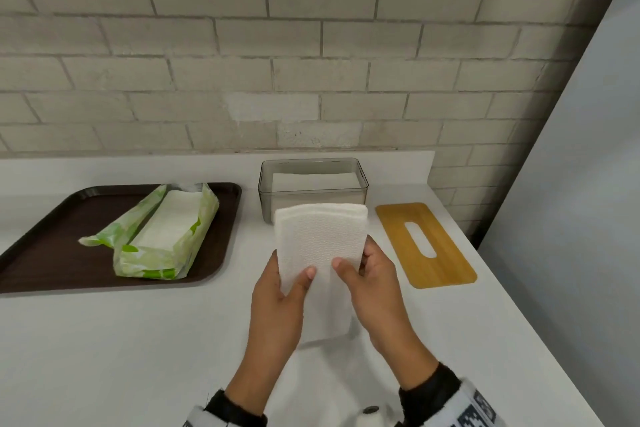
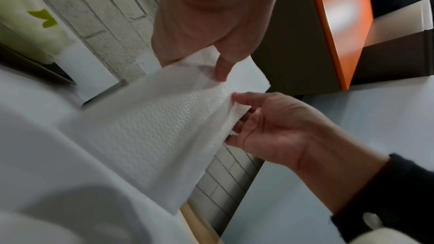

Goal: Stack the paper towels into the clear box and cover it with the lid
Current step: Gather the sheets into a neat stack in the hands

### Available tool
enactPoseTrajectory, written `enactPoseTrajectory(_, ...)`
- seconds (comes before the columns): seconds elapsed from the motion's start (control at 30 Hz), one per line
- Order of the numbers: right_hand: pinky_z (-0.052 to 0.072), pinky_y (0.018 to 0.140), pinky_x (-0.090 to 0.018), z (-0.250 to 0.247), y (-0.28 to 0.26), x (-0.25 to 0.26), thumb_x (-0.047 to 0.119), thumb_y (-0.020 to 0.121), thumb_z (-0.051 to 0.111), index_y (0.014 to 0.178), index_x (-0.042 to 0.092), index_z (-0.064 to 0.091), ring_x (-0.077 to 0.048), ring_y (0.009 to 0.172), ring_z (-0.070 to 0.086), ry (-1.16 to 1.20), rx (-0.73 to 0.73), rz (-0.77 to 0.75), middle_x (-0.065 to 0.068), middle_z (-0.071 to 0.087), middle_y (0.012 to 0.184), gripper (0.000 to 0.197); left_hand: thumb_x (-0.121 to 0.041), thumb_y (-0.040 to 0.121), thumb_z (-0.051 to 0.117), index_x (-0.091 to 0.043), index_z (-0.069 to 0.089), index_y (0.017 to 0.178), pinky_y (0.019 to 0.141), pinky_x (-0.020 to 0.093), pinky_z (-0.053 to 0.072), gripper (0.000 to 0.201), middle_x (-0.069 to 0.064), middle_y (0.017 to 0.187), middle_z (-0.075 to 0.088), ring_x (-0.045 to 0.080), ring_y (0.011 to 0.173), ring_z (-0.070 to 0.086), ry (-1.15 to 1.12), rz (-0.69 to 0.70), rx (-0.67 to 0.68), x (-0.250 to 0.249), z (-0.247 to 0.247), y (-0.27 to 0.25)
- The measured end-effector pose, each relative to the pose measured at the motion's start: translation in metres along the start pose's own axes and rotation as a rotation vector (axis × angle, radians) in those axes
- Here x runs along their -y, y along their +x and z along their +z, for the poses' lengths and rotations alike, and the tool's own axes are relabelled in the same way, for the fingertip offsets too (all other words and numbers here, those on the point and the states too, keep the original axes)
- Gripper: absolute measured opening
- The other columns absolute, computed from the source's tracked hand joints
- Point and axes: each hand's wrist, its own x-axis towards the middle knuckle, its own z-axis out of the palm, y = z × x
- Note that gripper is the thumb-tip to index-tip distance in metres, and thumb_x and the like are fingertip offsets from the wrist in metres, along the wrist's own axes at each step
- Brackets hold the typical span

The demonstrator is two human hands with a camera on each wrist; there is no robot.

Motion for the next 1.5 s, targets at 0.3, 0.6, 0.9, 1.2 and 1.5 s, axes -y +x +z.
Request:
enactPoseTrajectory(0.3,0.042,0.066,0.002,0.010,-0.009,-0.019,0.010,0.093,0.052,0.110,0.039,0.031,0.011,0.091,0.049,-0.098,0.003,0.010,0.031,0.042,0.102,0.039,0.018,0.084,0.042,-0.023,0.035,0.126,0.063,-0.001,0.044,0.059,-0.005,0.112,0.052,0.008,0.095,0.054,0.007,-0.087,0.018,0.010,0.009,-0.007)
enactPoseTrajectory(0.6,0.047,0.067,-0.008,-0.002,-0.004,-0.038,0.001,0.082,0.063,0.115,0.034,0.046,0.000,0.090,0.057,-0.222,0.088,0.187,0.016,0.058,0.103,0.049,-0.010,0.090,0.060,-0.036,0.053,0.099,0.078,0.021,0.049,0.029,-0.016,0.101,0.062,0.002,0.093,0.059,-0.087,-0.143,-0.070,0.024,0.011,0.006)
enactPoseTrajectory(0.9,0.051,0.067,-0.018,-0.059,0.010,-0.026,0.006,0.074,0.075,0.089,0.018,0.068,-0.012,0.083,0.067,-0.316,0.293,0.275,0.003,0.071,0.090,0.021,0.003,0.082,0.063,-0.016,0.062,0.097,0.072,0.025,0.057,0.024,0.002,0.097,0.069,0.017,0.088,0.065,-0.315,-0.192,-0.129,0.023,-0.050,0.026)
enactPoseTrajectory(1.2,0.045,0.070,-0.023,-0.056,0.020,-0.052,-0.009,0.082,0.059,0.085,0.013,0.061,-0.016,0.081,0.059,0.093,0.052,0.334,-0.001,0.064,0.080,0.022,0.013,0.082,0.055,-0.015,0.063,0.083,0.066,0.030,0.039,0.029,0.001,0.077,0.063,0.023,0.080,0.055,0.030,-0.359,-0.129,0.058,-0.041,0.018)
enactPoseTrajectory(1.5,0.042,0.063,-0.023,-0.063,0.027,-0.070,-0.011,0.067,0.056,0.093,0.015,0.060,-0.020,0.084,0.053,-0.021,0.131,0.462,-0.006,0.060,0.088,0.037,0.017,0.080,0.043,-0.014,0.062,0.086,0.067,0.033,0.038,0.037,0.010,0.083,0.059,0.026,0.080,0.049,0.028,-0.433,-0.101,0.082,-0.036,0.018)
